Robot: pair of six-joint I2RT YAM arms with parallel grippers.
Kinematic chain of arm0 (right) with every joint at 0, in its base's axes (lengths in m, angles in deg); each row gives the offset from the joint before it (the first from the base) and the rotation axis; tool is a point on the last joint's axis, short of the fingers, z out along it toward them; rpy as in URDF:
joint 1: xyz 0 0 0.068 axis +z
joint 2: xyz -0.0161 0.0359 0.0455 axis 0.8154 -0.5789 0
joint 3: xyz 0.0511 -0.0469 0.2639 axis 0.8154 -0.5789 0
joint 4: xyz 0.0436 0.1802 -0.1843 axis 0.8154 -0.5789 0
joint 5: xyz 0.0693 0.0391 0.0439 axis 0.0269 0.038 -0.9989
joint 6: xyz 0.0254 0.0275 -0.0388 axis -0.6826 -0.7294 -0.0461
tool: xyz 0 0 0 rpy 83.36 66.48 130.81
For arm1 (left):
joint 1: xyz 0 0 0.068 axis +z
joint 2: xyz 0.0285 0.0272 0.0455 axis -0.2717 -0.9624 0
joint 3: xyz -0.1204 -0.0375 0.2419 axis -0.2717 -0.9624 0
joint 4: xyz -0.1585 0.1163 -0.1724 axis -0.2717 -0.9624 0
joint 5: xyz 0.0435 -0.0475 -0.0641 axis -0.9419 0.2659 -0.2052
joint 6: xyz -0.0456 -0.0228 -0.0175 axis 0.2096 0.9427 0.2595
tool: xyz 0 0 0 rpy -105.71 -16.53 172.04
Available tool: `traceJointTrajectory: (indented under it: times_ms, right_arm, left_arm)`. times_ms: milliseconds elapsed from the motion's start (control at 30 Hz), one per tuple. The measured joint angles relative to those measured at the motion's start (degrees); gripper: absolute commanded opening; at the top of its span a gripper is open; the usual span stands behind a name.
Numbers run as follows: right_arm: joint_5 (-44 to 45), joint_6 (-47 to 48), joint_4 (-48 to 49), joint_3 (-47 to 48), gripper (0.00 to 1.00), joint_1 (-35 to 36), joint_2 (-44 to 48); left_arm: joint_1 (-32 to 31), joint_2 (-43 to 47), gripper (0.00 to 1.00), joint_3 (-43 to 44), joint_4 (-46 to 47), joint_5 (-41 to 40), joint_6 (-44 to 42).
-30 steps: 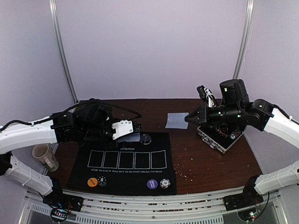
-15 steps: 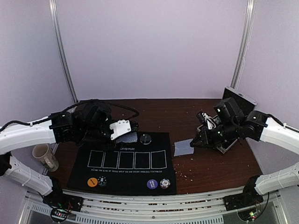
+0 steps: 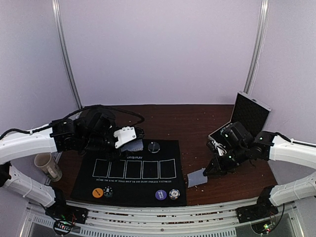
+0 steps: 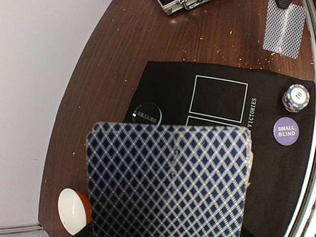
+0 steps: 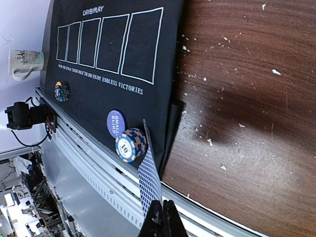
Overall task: Distribute texas hold em gaming equipment
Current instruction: Distribute the poker card in the big blind area.
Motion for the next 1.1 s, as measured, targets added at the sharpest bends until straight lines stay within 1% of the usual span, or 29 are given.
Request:
traceJointTrajectory:
  times_ms: [200, 300, 367, 467, 600, 700, 800, 933, 1100]
  right_arm:
    - [-1.53, -3.13, 6.67, -0.04, 0.00, 0.87, -0.63]
    - [-2.16, -5.60, 11.67, 0.42, 0.00, 3.37, -2.45]
    - [-2.64, -7.52, 16.44, 1.27, 0.00, 6.25, -5.31]
    - [-2.95, -9.68, 22.56, 3.48, 0.00, 10.82, -11.15]
    - [-4.02, -12.37, 32.65, 8.66, 0.00, 17.14, -21.66]
    - [-5.49, -14.14, 39.98, 13.44, 0.00, 20.13, -30.05]
    - [-6.86, -15.74, 45.40, 17.73, 0.00, 21.51, -37.18]
    - [-7.78, -16.74, 48.57, 23.93, 0.00, 23.02, -44.89]
    - [-9.57, -16.68, 47.82, 37.24, 0.00, 25.86, -55.54]
  left_arm:
    - [0.09, 0.00, 0.61, 0.00, -0.44, 0.00, 0.33]
    - [0.42, 0.00, 0.61, 0.00, -0.68, -0.04, 0.81]
    - [0.59, 0.00, 0.61, -0.02, -0.70, -0.09, 1.09]
    - [0.87, 0.00, 0.61, -0.02, -0.74, -0.15, 1.38]
    - [2.10, 0.00, 0.61, -0.02, -0.92, -0.20, 1.75]
    - [3.65, -0.02, 0.61, 0.00, -1.20, -0.22, 2.14]
    - [5.44, -0.15, 0.61, 0.28, -1.86, -0.35, 2.60]
    - [8.90, -0.74, 0.61, 1.90, -2.64, -0.46, 3.15]
    - [12.52, -1.92, 0.61, 4.72, -2.89, -1.14, 3.65]
